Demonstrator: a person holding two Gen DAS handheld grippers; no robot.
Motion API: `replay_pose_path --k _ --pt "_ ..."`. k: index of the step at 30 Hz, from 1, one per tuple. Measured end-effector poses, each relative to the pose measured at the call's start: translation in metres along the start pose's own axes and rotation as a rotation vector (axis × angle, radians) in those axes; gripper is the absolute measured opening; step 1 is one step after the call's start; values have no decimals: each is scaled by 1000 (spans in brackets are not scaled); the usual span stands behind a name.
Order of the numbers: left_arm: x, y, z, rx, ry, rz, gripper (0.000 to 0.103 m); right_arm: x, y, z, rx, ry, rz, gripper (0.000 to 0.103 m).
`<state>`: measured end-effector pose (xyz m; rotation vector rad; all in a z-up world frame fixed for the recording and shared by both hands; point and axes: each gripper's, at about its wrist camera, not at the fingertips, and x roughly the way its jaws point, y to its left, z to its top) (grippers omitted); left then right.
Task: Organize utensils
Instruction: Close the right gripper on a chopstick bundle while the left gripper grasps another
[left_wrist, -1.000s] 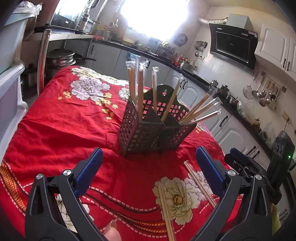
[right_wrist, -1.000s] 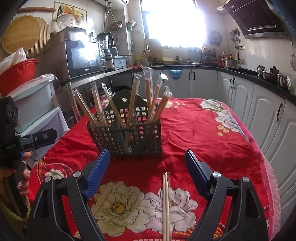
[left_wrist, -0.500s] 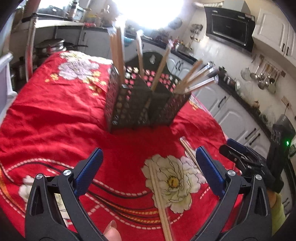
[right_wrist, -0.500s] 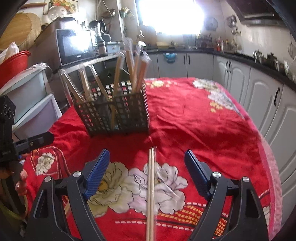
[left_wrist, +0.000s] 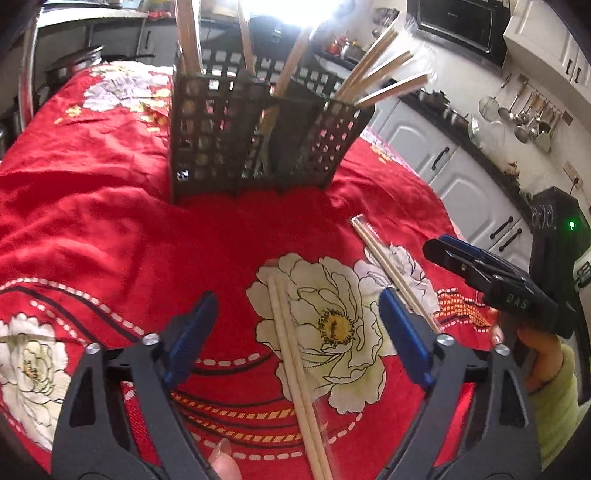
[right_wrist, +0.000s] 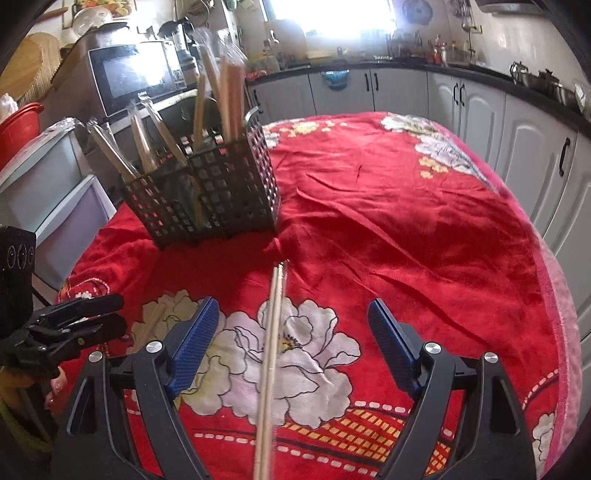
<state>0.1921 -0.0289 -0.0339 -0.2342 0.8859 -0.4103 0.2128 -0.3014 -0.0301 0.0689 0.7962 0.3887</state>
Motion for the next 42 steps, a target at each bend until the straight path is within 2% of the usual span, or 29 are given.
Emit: replay_pose_path --k 5,13,17,20,24,30,34,35,42 --pt "16 -1 -2 2 51 -8 55 14 -3 3 -8 46 16 78" --pt "33 -1 3 8 93 24 53 45 4 13 -61 123 31 72" --pt "37 -2 7 17 99 38 50 63 9 20 -89 156 22 62" --pt "40 3 11 8 101 45 41 75 11 24 -95 175 14 55" --pt "44 7 16 10 102 62 30 86 17 26 -137 190 -22 51" --pt "48 6 20 24 99 75 28 92 26 26 -211 195 -73 39" --pt "49 3 21 35 93 84 27 93 30 26 -232 196 -82 25" --pt "49 4 22 32 89 80 25 92 31 26 -234 195 -84 20" --pt "46 13 23 -12 82 48 13 81 31 27 -205 177 -49 10"
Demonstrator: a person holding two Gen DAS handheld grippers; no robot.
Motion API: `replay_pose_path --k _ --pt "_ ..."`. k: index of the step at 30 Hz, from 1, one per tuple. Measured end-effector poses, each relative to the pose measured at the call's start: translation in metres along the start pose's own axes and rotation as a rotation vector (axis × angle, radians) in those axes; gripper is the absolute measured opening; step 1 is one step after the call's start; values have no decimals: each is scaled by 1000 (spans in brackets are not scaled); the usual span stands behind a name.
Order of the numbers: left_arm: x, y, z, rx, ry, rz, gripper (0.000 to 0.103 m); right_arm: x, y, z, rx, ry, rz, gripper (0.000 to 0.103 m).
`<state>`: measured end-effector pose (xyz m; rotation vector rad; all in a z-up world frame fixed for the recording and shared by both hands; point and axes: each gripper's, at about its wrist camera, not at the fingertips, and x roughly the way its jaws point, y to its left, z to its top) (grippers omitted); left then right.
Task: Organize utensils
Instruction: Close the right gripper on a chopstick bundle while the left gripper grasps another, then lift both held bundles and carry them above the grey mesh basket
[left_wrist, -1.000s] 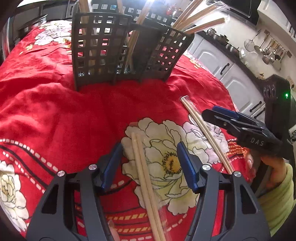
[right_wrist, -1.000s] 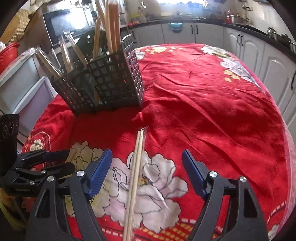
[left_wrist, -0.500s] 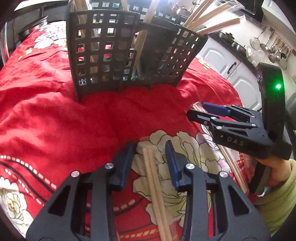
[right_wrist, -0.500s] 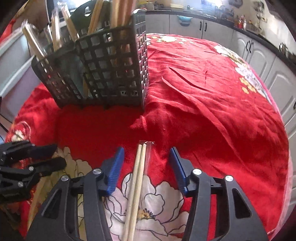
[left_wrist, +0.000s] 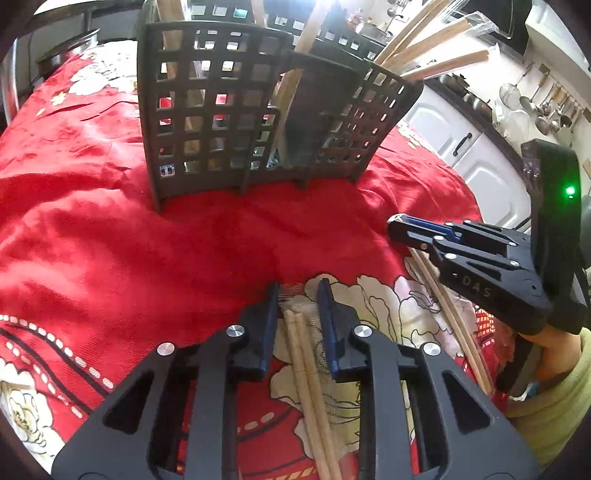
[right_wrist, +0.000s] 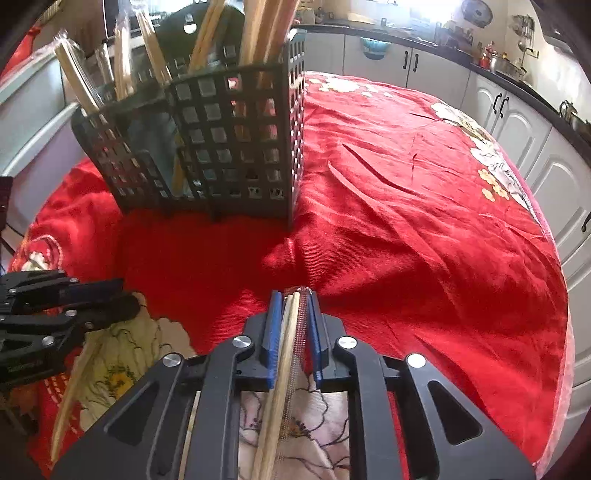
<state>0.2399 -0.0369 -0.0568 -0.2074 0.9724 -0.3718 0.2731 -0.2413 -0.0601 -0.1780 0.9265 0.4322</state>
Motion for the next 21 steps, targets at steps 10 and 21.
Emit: replay_pose_path --k 10,21 --pt "-29 12 -1 -25 -57 -44 2 -45 22 10 -10 -99 120 6" --pt "-101 11 14 -1 -208 -81 0 -100 51 26 -47 -244 198 5"
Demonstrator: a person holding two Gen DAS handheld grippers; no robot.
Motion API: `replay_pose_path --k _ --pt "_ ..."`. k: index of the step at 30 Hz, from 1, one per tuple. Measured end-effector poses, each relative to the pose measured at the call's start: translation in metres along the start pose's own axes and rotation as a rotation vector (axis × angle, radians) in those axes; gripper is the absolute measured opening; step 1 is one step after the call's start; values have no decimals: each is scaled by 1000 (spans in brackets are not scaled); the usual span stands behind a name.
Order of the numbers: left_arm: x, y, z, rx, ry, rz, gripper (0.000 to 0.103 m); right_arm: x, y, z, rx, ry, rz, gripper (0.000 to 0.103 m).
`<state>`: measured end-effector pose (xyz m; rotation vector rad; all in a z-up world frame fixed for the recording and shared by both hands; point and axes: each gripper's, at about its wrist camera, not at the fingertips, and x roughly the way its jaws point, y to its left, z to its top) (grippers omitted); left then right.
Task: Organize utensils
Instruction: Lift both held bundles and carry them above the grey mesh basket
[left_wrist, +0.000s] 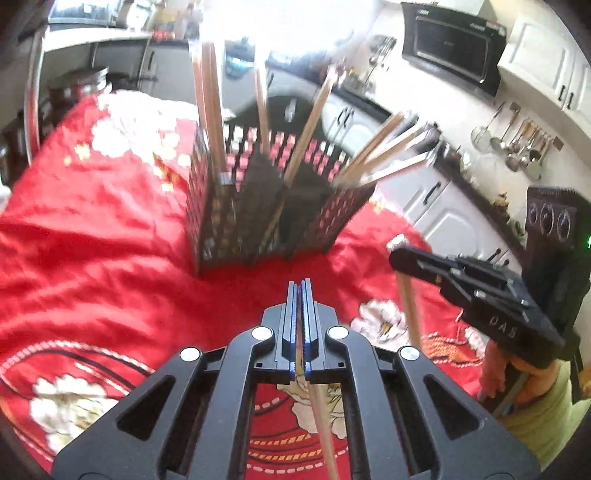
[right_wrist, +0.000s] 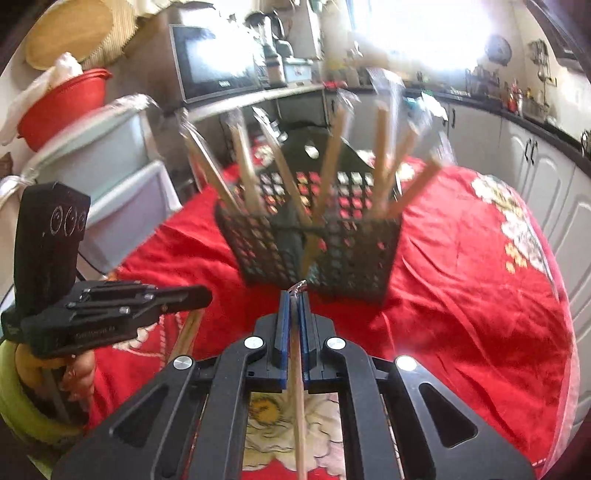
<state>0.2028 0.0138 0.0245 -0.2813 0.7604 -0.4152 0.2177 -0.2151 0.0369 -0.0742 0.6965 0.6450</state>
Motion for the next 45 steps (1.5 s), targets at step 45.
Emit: replay_pose_path --k 45 --pt "-100 -82 180 214 -410 -50 0 -101 18 119 -55 -436 14 5"
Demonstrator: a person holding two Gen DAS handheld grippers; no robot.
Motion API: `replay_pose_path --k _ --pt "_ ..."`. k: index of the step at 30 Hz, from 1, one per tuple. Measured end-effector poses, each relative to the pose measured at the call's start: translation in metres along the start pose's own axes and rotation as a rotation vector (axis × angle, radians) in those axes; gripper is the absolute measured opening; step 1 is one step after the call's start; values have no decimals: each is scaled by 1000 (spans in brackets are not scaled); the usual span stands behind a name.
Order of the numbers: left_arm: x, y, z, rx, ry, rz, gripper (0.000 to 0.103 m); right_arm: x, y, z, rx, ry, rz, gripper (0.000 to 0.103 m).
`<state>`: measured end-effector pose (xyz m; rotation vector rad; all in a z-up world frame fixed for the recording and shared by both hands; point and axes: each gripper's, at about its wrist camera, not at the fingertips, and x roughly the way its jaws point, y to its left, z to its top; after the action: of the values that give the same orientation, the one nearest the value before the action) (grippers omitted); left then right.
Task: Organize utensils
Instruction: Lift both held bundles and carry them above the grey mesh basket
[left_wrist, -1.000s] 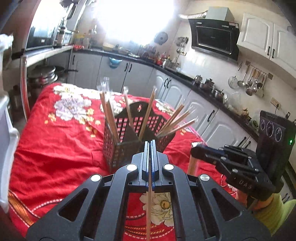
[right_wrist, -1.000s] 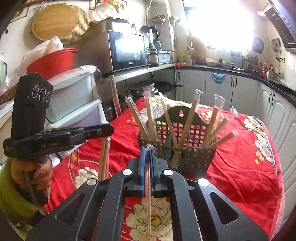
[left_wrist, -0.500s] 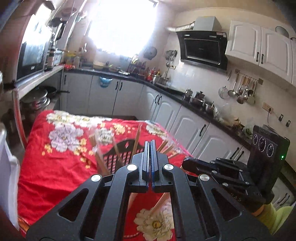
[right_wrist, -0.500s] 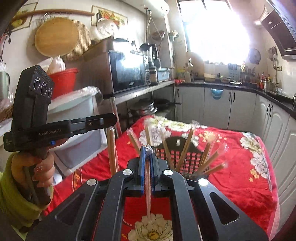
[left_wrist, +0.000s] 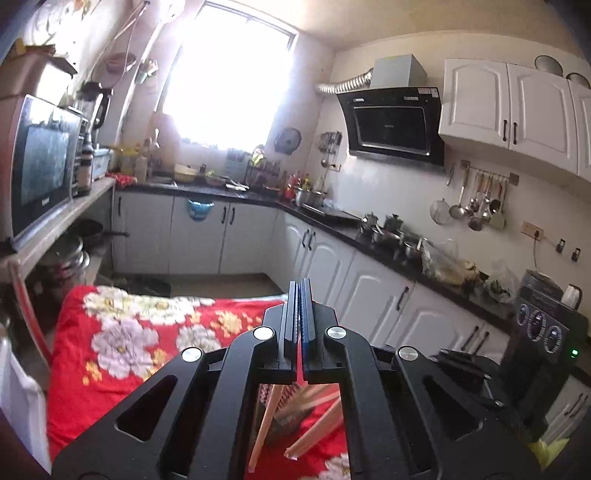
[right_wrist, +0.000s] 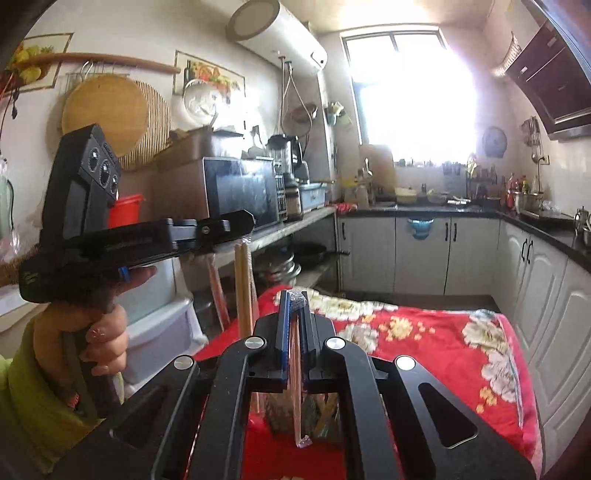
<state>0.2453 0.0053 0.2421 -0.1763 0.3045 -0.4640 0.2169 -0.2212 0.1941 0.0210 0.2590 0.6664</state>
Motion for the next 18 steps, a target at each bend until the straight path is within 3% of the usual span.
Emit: replay_pose_path --k 10,18 --pt "28 13 19 -10 -64 97 0 14 -2 23 -100 -81 -86 5" --pt "49 27 7 -50 -78 140 0 35 -2 10 -193 -80 -162 5"
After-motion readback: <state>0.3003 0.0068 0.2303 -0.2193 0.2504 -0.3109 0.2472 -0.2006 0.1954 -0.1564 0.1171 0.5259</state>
